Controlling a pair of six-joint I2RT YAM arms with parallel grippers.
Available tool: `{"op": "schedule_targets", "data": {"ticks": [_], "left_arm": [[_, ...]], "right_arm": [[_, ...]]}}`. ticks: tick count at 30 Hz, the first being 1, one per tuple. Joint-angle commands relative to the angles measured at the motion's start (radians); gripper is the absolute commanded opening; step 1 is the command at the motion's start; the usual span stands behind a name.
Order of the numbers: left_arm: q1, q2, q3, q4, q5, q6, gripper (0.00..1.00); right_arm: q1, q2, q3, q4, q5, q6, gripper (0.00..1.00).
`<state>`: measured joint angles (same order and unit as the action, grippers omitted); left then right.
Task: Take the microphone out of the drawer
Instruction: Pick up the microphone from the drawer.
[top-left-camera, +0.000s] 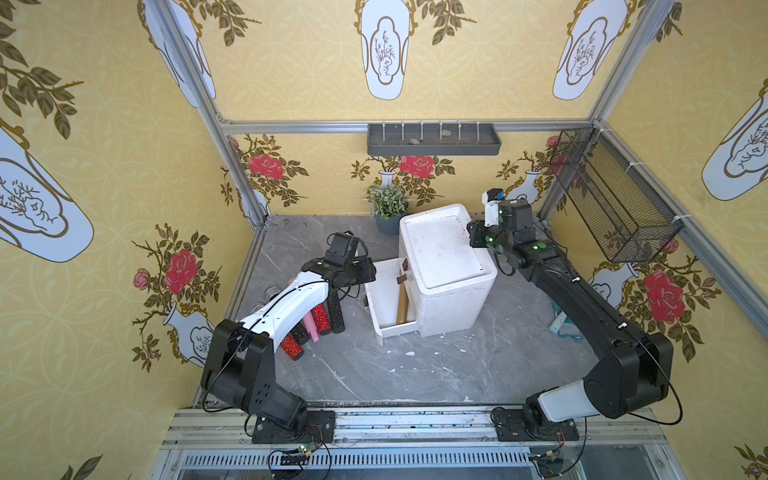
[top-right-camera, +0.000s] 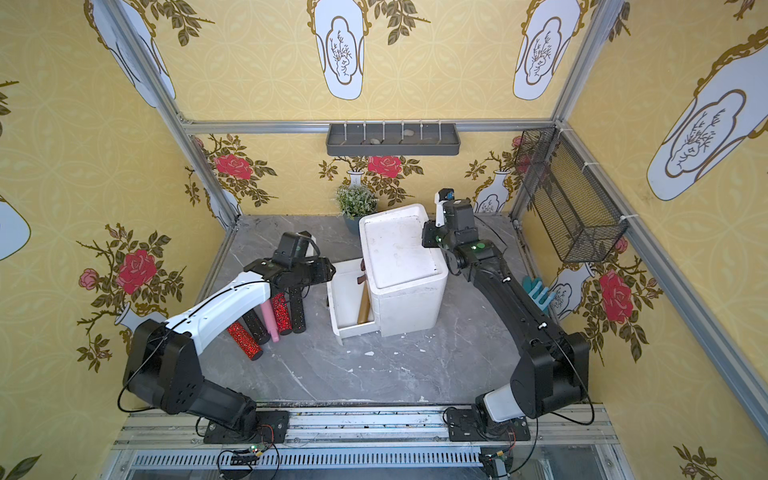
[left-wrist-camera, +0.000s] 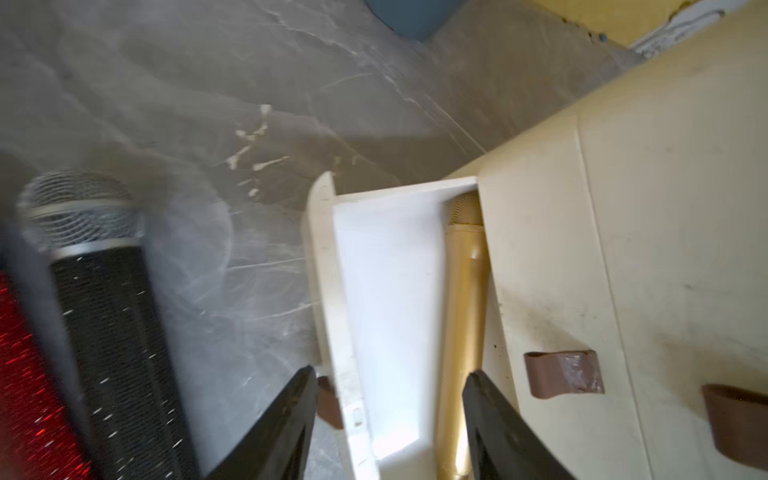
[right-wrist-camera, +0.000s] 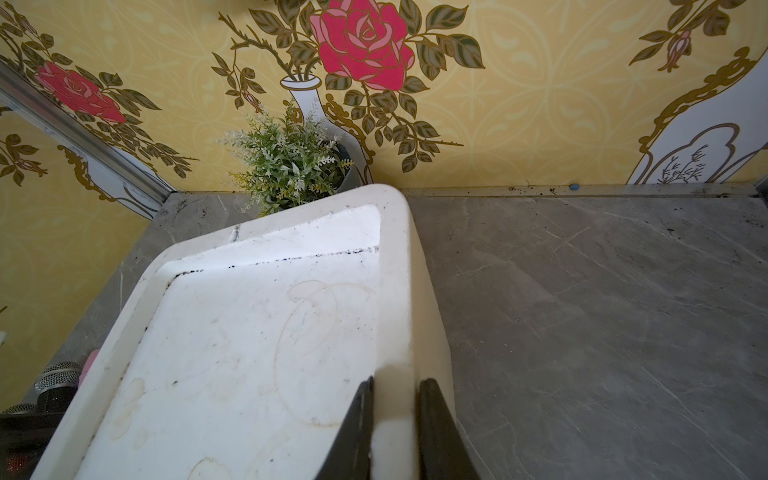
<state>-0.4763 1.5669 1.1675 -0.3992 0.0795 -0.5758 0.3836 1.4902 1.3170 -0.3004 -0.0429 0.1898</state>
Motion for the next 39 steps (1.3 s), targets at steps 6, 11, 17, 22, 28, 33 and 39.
{"op": "schedule_targets", "data": {"ticks": [6,11,17,22,28,33,39], "left_arm": [[-0.088,0.139,0.070,0.029,0.052,0.024,0.61],[-0.119,0.196,0.075,0.043,0.093,0.008,0.61],[-0.131,0.211,0.047,0.049,0.115,-0.002,0.60],[-0.151,0.215,0.033,0.054,0.119,-0.010,0.61],[-0.189,0.256,0.047,0.052,0.114,-0.015,0.61],[-0.200,0.274,0.076,0.016,0.072,-0.016,0.60],[-0.227,0.305,0.107,-0.009,0.032,-0.022,0.60]], "right_arm": [[-0.005,0.033,-0.013,-0.227,0.017,0.010,0.09],[-0.005,0.036,-0.005,-0.231,0.017,0.010,0.09],[-0.005,0.036,-0.005,-0.231,0.017,0.008,0.09],[-0.005,0.039,-0.007,-0.227,0.017,0.010,0.09],[-0.005,0.039,-0.009,-0.227,0.017,0.015,0.09],[-0.003,0.033,-0.015,-0.226,0.017,0.015,0.09],[-0.004,0.033,-0.020,-0.221,0.017,0.020,0.09]]}}
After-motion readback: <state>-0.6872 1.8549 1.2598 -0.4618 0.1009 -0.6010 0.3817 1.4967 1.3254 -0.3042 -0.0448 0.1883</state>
